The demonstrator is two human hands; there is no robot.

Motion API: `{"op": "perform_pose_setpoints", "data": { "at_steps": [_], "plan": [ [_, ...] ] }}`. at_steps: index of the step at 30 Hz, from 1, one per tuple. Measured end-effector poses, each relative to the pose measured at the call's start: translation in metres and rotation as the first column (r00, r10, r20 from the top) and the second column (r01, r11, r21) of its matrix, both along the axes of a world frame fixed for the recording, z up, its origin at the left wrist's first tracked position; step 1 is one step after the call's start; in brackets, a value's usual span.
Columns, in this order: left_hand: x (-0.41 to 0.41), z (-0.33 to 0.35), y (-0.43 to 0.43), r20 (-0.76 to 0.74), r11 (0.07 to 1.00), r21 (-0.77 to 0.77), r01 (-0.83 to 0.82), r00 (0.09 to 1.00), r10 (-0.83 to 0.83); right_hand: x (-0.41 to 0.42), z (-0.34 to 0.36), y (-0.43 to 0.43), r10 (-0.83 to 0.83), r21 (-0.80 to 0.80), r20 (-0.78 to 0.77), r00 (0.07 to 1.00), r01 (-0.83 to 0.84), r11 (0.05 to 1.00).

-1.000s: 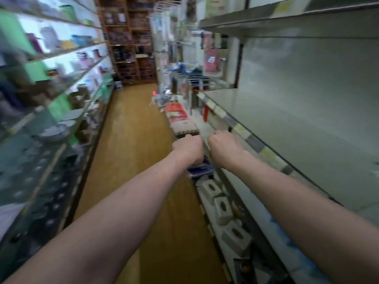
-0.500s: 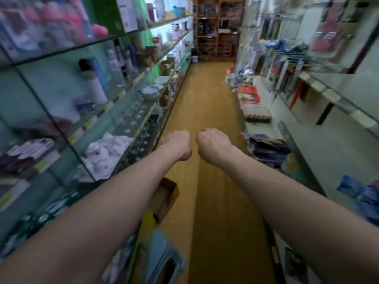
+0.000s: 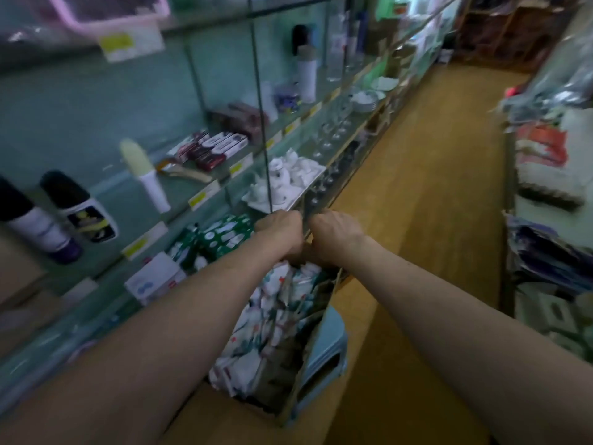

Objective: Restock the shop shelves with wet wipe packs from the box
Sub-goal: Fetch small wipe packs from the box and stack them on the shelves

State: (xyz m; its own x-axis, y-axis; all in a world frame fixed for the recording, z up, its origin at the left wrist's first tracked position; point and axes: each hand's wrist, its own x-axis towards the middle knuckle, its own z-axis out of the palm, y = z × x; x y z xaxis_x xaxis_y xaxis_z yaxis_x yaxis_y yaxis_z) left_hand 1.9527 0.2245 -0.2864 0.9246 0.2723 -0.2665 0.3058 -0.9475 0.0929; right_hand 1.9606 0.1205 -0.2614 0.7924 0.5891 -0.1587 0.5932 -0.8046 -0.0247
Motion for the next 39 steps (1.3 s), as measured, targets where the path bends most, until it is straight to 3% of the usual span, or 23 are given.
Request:
{"op": "perform_pose_setpoints", "data": {
  "at_steps": [8,16,27,39],
  "plan": [
    [-0.032,-0.061,0.061,-0.16,0.98,-0.041,-0.195,0.969,0.187,0.0,-0.071,0.062,0.186,-0.086,-0.116,0.976,-0.196,0.977],
    [-0.064,-0.123,0.071,-0.317,0.96,-0.09,-0.266,0.921,0.225,-0.004,-0.151,0.075,0.297,-0.11,-0.272,0.915,-0.336,0.935],
    [-0.09,-0.234,0.079,-0.466,0.894,-0.142,-0.425,0.825,0.319,-0.011,-0.244,0.075,0.288,-0.226,-0.389,0.875,-0.394,0.891],
    [-0.106,-0.316,0.11,-0.39,0.752,-0.199,-0.628,0.755,0.527,-0.025,-0.335,0.147,0.379,-0.086,-0.413,0.828,-0.449,0.889]
  ]
}}
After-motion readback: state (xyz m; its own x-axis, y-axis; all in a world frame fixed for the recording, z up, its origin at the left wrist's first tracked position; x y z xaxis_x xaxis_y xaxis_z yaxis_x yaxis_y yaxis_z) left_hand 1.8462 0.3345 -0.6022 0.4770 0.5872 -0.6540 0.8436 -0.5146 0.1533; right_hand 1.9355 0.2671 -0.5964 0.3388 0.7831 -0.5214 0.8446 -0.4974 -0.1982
